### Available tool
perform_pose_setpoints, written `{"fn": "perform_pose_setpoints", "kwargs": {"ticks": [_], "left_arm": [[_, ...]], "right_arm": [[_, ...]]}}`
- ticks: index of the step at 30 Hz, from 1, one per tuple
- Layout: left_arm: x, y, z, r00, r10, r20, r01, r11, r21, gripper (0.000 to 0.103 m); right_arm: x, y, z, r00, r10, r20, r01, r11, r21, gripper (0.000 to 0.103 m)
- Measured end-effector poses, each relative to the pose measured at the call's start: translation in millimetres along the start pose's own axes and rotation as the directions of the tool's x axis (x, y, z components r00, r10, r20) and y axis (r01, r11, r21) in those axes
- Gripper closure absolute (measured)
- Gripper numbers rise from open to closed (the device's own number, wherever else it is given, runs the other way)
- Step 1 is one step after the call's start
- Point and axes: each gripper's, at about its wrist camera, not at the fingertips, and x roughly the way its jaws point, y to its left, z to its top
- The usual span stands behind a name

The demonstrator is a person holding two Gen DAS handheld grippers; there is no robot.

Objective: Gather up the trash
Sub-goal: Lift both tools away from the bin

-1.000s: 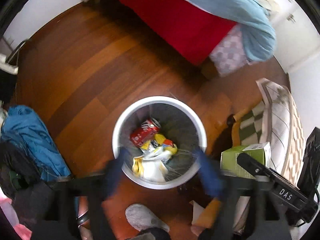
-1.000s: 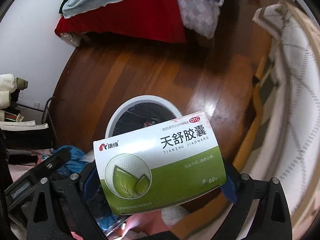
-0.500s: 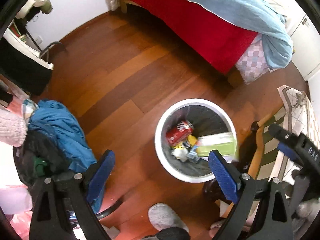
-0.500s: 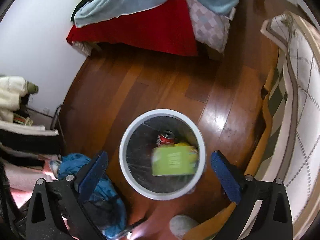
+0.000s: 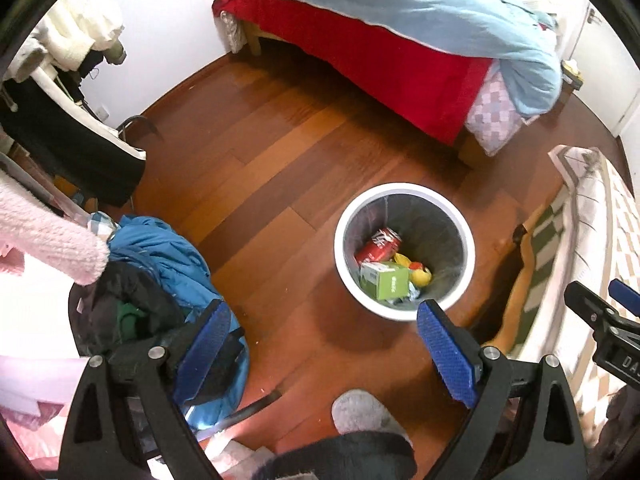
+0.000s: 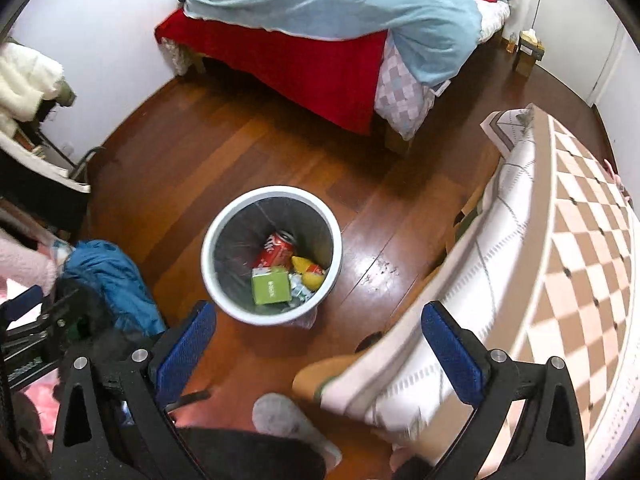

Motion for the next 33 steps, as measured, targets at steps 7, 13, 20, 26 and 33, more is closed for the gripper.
{"fn": "perform_pose_setpoints", "kwargs": {"ticks": [7, 13, 20, 26, 33], "left_arm": [[-83.7, -9.3, -18.6, 0.994, -0.081, 0.077, 0.077, 0.996, 0.053, 0.008], [-157.4, -10.0, -28.9, 0.972, -0.179, 0.155, 0.167, 0.982, 0.089, 0.008], [-217.9, -3.9, -36.9, 0.938, -0.279, 0.206, 0.257, 0.958, 0.127, 0.008], [-249.2, 4.6, -43.0, 0.909, -0.358, 0.214, 0.336, 0.933, 0.13, 0.008], [-277.2, 7.5, -53.8, 0.884, -0.408, 0.227, 0.385, 0.912, 0.141, 0.008]], "right_arm": [[-100.7, -4.0, -28.8, 0.993, 0.074, 0.089, -0.075, 0.997, 0.0, 0.0], [-185.0, -9.5, -47.4, 0.977, 0.129, 0.168, -0.129, 0.992, -0.011, 0.0], [-258.2, -8.3, -63.9, 0.954, 0.196, 0.228, -0.194, 0.98, -0.032, 0.0], [-299.9, -7.6, -72.2, 0.933, 0.249, 0.26, -0.247, 0.968, -0.04, 0.0], [-329.1, -7.0, -81.3, 0.92, 0.293, 0.262, -0.291, 0.956, -0.048, 0.0]]}}
